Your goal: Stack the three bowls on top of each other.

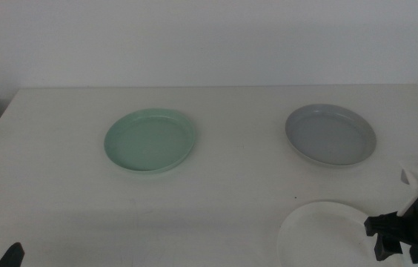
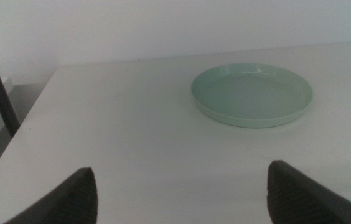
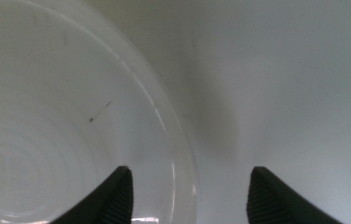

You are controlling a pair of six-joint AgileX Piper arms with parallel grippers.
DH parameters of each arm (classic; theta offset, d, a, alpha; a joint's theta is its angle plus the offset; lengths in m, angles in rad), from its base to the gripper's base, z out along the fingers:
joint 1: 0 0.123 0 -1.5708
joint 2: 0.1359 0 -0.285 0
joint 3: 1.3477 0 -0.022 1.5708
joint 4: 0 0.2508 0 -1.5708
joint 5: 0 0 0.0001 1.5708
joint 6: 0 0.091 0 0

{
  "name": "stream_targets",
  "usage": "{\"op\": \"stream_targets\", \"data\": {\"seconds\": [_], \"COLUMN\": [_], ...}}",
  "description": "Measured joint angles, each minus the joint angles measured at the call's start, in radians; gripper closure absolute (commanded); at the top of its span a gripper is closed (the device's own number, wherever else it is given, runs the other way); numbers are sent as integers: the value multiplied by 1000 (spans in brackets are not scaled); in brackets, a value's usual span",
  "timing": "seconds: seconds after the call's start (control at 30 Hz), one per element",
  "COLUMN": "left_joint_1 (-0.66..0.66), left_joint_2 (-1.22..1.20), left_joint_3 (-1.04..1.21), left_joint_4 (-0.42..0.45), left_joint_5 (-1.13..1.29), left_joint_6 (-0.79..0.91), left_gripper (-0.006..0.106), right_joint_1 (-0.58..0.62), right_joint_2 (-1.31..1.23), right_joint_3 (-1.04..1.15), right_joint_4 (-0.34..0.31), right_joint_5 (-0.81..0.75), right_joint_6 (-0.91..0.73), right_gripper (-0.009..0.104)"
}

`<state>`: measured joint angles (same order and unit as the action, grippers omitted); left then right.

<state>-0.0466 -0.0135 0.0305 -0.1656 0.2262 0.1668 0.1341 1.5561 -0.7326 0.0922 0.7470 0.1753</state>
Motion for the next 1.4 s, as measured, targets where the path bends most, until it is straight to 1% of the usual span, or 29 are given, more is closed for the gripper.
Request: {"op": "stream_targets", "data": {"seconds": [0.03, 0.1, 0.27, 0.3, 0.47, 0.57, 0.67, 0.77, 0.87, 1.0, 1.13, 1.4], "left_joint_1": [0, 0, 0, 0, 0, 0, 0, 0, 0, 0, 0, 0], "left_joint_2": [0, 0, 0, 0, 0, 0, 0, 0, 0, 0, 0, 0], "left_joint_3": [0, 0, 0, 0, 0, 0, 0, 0, 0, 0, 0, 0], "left_joint_4": [0, 0, 0, 0, 0, 0, 0, 0, 0, 0, 0, 0], "left_joint_5": [0, 0, 0, 0, 0, 0, -1, -1, -1, -1, -1, -1], "left_joint_6": [0, 0, 0, 0, 0, 0, 0, 0, 0, 0, 0, 0], "left_gripper": [3, 3, 3, 3, 3, 3, 3, 3, 3, 3, 3, 3], "right_joint_1": [0, 0, 0, 0, 1, 16, 52, 109, 168, 237, 288, 330], "right_joint_2": [9, 28, 46, 46, 35, 4, -23, -28, -20, 35, 130, 310], "right_joint_3": [0, 0, 0, 0, -2, -29, -87, -154, -224, -321, -404, -497], "right_joint_4": [2, 3, 3, 3, 11, 10, 10, 14, 36, 64, 75, 100], "right_joint_5": [-4, -12, -32, -33, -25, 19, 76, 101, 104, 105, 105, 85], "right_joint_6": [0, 0, 0, 0, -2, 3, 24, 47, 64, 81, 83, 82], "right_gripper": [56, 65, 95, 96, 96, 96, 96, 95, 95, 95, 95, 95]}}
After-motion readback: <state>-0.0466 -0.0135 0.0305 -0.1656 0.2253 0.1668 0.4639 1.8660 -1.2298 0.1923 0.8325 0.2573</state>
